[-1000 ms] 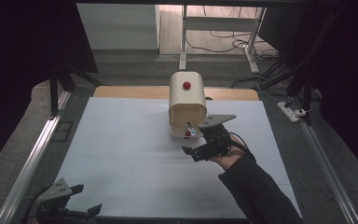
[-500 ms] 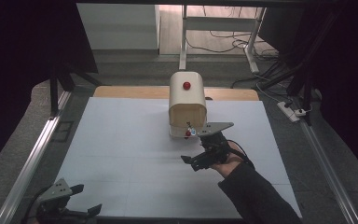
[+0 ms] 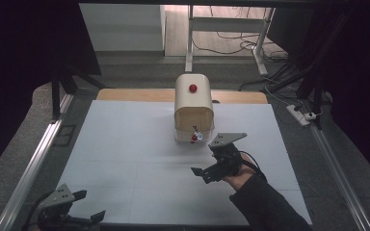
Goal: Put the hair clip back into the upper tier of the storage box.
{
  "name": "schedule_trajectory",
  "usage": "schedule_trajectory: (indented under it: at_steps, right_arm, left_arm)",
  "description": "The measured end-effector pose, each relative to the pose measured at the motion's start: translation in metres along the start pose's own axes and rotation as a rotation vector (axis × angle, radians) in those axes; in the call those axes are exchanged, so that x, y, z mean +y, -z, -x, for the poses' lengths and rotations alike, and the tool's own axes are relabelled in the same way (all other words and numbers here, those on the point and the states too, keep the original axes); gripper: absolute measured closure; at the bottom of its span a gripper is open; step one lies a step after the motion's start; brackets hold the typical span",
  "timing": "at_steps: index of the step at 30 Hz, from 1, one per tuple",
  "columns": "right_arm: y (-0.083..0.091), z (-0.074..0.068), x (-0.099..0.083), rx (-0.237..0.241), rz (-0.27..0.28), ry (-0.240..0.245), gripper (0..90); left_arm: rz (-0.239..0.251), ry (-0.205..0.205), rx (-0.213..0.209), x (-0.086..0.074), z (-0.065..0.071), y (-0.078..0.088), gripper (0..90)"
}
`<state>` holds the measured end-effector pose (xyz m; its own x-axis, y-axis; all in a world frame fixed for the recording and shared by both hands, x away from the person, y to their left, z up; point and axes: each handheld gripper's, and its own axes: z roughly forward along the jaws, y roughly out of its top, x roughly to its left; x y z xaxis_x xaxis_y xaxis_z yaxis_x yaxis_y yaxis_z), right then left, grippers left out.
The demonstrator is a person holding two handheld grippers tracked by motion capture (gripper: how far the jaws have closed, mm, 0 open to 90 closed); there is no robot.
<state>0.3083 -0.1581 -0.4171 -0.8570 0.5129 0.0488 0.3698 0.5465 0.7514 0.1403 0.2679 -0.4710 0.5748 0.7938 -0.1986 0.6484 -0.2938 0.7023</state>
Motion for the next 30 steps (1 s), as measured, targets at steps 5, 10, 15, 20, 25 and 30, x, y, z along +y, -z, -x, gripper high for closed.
schedule_trajectory:
  at_steps: [5,10,15,20,25,30]
  right_arm:
    - [0.003,-0.002,-0.006,-0.009,0.000,0.005,0.0]
    - [0.007,-0.004,-0.011,-0.020,0.010,0.006,0.0]
    - [0.012,-0.005,-0.015,-0.029,0.020,0.005,0.0]
    - [0.018,-0.005,-0.019,-0.035,0.020,-0.001,0.0]
    - [0.023,-0.005,-0.024,-0.045,0.022,-0.010,0.0]
    - [0.029,-0.005,-0.030,-0.060,0.026,-0.019,0.0]
  left_arm:
    - [-0.001,0.000,0.000,0.000,0.000,0.000,3.9]
    - [-0.001,-0.001,0.000,0.000,0.000,0.000,3.9]
    - [-0.001,-0.001,0.001,0.000,0.000,0.000,3.9]
    - [-0.001,-0.001,0.001,0.000,0.000,0.000,3.9]
    - [0.000,0.000,0.001,0.000,0.000,0.000,3.9]
    - [-0.001,0.000,0.001,0.000,0.000,0.000,3.8]
